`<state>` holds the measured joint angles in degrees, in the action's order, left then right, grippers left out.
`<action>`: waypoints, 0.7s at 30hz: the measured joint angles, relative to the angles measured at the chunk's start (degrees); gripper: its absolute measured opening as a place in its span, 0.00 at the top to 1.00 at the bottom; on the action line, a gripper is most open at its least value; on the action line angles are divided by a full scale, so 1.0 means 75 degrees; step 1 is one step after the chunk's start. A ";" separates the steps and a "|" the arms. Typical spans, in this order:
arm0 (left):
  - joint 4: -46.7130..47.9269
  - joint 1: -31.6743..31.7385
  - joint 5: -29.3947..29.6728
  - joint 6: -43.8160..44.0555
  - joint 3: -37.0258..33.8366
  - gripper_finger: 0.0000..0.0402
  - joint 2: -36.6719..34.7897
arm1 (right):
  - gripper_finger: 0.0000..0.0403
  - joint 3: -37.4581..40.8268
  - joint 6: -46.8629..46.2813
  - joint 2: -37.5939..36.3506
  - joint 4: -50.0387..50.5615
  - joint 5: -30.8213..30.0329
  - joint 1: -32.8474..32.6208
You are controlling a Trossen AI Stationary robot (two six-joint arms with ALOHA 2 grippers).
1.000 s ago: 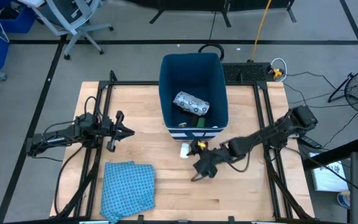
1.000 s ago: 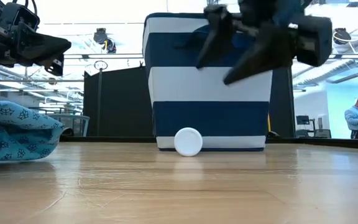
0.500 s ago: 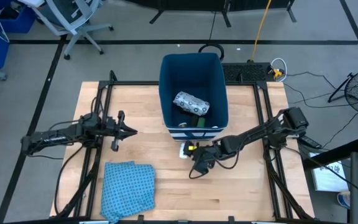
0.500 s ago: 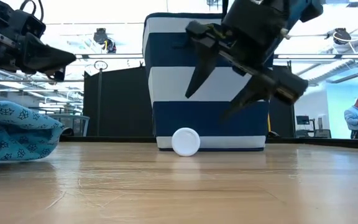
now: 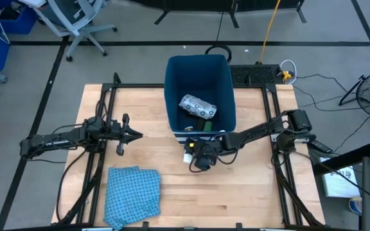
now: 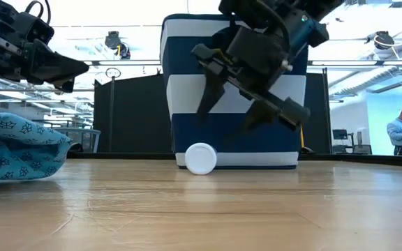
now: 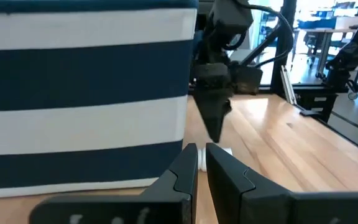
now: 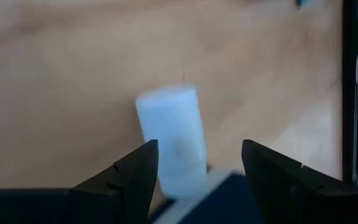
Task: Pick & place medical supplies in basket/bin
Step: Put the white medicine bottle into the basket
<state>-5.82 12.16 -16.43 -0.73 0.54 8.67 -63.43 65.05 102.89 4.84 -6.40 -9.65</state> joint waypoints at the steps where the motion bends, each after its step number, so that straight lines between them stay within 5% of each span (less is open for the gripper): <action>1: -0.0008 0.0001 0.0000 -0.0014 0.0000 0.91 -0.0003 | 0.45 -0.0042 0.0018 0.0002 -0.0025 0.0125 0.0042; 8: 0.0031 0.0000 -0.0003 -0.0070 0.0000 0.91 -0.0003 | 0.45 -0.0724 0.0043 0.0473 0.0511 0.1175 0.0388; 21: 0.0012 0.0000 -0.0146 -0.0073 0.0000 0.91 -0.0003 | 0.46 -0.2137 -0.0288 0.2001 0.1322 0.1496 0.0499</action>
<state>-5.74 12.16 -17.52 -1.28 0.54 8.64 -79.46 62.89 117.90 14.76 4.81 -5.91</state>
